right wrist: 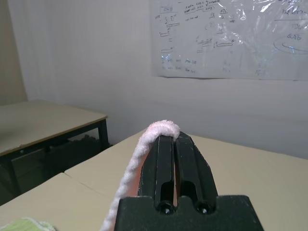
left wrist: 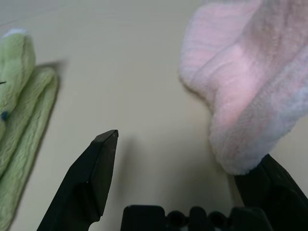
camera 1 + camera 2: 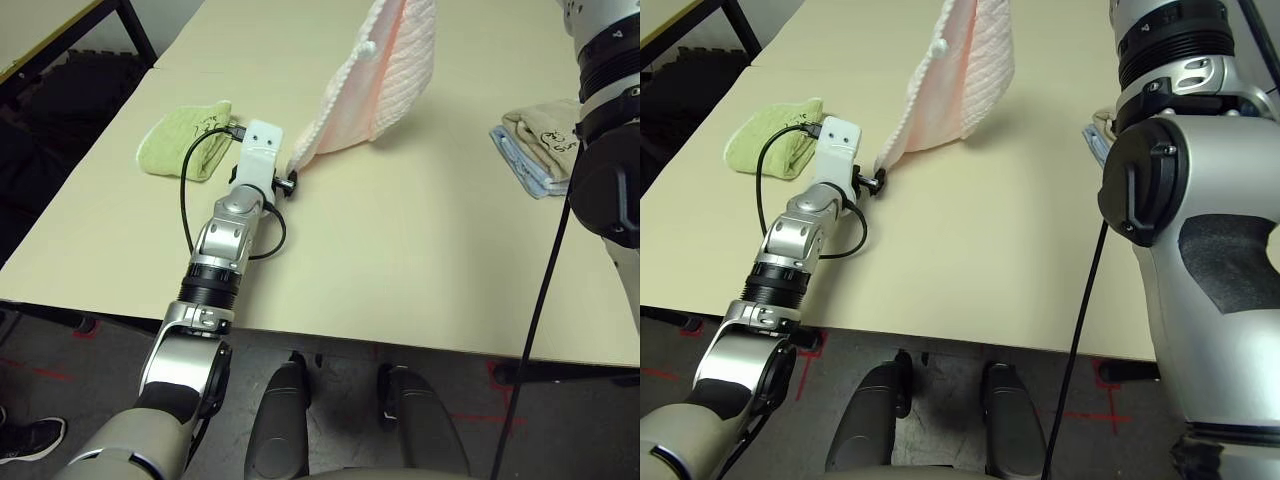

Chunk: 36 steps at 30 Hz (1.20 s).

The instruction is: Fold the towel and set it aside.

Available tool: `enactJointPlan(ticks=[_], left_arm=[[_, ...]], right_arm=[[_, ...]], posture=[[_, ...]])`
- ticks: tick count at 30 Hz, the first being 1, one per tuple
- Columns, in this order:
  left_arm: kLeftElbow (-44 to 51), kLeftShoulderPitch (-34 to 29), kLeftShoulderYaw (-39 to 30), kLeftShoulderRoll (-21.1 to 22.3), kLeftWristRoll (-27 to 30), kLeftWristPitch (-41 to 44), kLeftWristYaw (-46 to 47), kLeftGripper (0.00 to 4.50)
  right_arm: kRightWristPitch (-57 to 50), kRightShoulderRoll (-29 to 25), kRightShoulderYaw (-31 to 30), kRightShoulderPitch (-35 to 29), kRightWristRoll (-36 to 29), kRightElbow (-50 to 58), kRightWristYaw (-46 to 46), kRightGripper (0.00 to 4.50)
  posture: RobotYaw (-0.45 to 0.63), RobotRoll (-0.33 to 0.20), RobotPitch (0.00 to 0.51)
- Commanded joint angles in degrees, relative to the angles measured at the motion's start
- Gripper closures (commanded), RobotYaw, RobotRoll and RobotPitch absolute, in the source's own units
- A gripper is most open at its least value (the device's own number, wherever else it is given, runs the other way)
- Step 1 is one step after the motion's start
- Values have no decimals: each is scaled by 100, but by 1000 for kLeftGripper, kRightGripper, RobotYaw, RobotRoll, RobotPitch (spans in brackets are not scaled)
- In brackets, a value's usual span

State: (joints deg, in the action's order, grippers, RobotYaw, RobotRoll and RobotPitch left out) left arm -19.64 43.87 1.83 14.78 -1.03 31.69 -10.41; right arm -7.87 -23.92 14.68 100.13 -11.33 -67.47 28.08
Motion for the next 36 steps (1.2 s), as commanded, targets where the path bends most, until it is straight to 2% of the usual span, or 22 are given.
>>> enactJointPlan(ticks=[1, 2, 9, 21, 24, 31, 34, 36], left_arm=[[369, -165, 69, -120, 219, 390, -338, 0], [509, -218, 103, -154, 276, 567, -428, 0], [1125, -576, 106, -305, 278, 1263, -292, 0], [1322, -596, 114, -351, 272, 1281, -73, 0], [1279, -589, 161, -372, 244, 1131, -86, 610], [1127, -485, 477, -458, 125, 774, -162, 3285], [978, -418, 573, -463, 32, 578, -161, 3188], [860, -363, 677, -433, -67, 411, -180, 2460]], right_arm=[[73, -36, 13, 88, 7, -14, -11, 4440], [71, -26, 9, 93, 6, -10, -7, 4440], [64, -3, 22, 96, -22, 19, 0, 4440], [51, 15, 30, 89, -40, 37, 20, 4440], [45, 22, 32, 84, -44, 37, 24, 4500], [28, 36, 29, 73, -45, 39, 38, 4500], [17, 44, 26, 67, -46, 45, 53, 4500], [11, 50, 26, 62, -47, 50, 61, 4500]], posture=[[8, 0, 206], [-4, 0, 220], [-11, 0, 219], [-11, 0, 220], [-14, 0, 221], [-15, 0, 219], [-15, 0, 219], [-15, 0, 219]])
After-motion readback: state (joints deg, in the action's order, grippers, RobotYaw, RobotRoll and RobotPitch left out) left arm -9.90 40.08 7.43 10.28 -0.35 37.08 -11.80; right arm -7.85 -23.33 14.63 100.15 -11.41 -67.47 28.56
